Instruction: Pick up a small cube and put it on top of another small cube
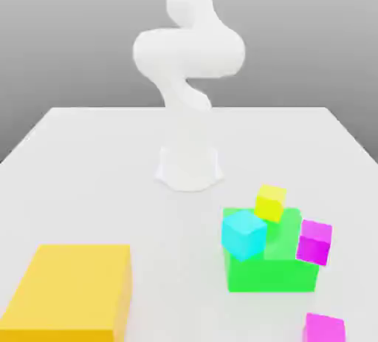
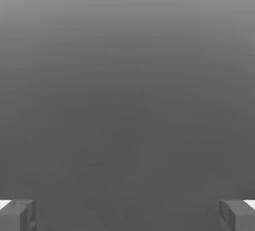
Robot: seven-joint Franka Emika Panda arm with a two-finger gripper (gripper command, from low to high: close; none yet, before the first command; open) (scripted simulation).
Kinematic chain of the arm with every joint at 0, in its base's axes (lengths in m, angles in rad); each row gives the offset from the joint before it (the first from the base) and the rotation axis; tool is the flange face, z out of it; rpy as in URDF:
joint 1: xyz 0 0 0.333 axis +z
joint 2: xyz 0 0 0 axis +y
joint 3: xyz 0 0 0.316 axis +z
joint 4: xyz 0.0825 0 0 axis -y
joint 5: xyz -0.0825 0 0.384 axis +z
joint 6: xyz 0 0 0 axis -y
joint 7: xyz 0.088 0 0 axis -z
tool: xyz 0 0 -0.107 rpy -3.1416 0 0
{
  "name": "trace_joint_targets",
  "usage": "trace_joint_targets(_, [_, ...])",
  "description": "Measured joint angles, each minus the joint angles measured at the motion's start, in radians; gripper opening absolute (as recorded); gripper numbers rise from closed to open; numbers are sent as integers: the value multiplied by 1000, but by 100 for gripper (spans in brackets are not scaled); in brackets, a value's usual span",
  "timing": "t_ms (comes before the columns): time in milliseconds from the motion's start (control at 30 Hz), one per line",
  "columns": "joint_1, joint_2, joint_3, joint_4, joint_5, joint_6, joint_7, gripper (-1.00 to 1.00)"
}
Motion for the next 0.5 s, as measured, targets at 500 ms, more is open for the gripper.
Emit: trace_joint_targets(500, [-102, 551, 252, 46, -238, 97, 424, 0])
